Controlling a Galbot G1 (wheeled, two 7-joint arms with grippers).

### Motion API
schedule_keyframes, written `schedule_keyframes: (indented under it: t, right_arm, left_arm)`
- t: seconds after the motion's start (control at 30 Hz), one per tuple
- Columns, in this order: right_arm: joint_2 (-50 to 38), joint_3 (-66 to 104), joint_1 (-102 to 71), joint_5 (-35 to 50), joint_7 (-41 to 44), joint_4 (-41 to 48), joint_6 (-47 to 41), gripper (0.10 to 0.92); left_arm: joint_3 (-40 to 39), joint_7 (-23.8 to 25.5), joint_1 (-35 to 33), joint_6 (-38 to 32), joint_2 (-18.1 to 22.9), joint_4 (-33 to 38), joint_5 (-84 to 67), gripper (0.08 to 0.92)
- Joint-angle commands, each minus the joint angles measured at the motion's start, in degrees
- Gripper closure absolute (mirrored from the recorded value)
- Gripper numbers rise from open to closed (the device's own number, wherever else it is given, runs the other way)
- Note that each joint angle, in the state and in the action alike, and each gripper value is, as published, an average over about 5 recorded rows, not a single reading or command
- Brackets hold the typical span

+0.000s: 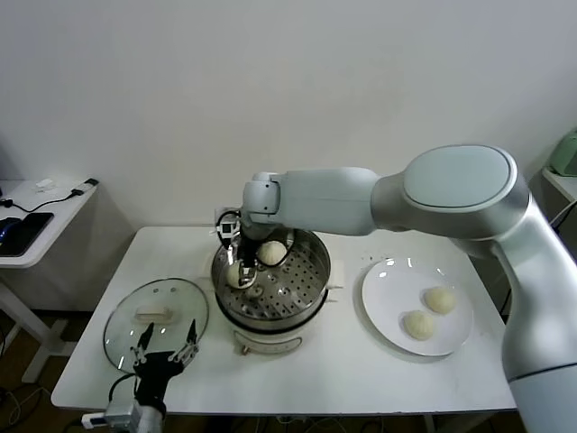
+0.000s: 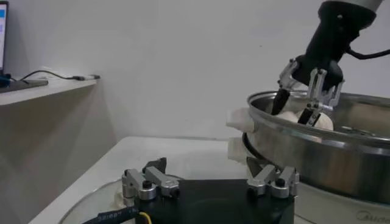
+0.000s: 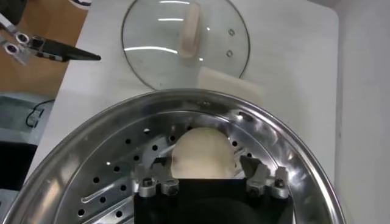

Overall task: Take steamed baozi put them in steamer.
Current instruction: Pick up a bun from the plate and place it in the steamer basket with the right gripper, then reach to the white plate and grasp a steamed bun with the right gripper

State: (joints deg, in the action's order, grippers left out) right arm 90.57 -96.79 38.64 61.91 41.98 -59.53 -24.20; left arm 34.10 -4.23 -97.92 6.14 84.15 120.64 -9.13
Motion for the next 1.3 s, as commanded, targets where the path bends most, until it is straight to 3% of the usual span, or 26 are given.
schedule_keyframes:
  t: [0.03, 0.47, 0.77, 1.03, 1.3]
  right_arm:
    - [-4.85, -0.53, 4.99, -1.57, 4.28, -4.49, 3.03, 0.206]
    - [-37.31, -9.46, 26.05, -9.20, 13.71, -21.86, 9.09, 0.203]
    - [-57.86, -18.82, 21.92, -27.88, 13.80, -29.68, 12.14, 0.203]
    - [-62.96, -10.43, 6.58, -36.94, 11.79, -25.52, 11.46, 0.202]
    - [-61.06, 3.69, -10.29, -38.54, 9.38, -19.49, 9.67, 0.203]
  left_arm:
    - [-0.05, 0.00, -0.23, -0.04, 0.06, 0.66, 0.10, 0.177]
    - [-0.11, 0.00, -1.13, -0.37, -0.01, 2.00, 0.83, 0.177]
    - [-0.28, 0.02, -1.03, -0.32, 0.29, 1.47, 1.63, 0.177]
    - [-0.78, 0.07, -1.09, -0.19, 1.16, 1.19, 2.72, 0.177]
    - [-0.62, 0.05, -1.58, -0.29, 1.44, 0.84, 3.21, 0.177]
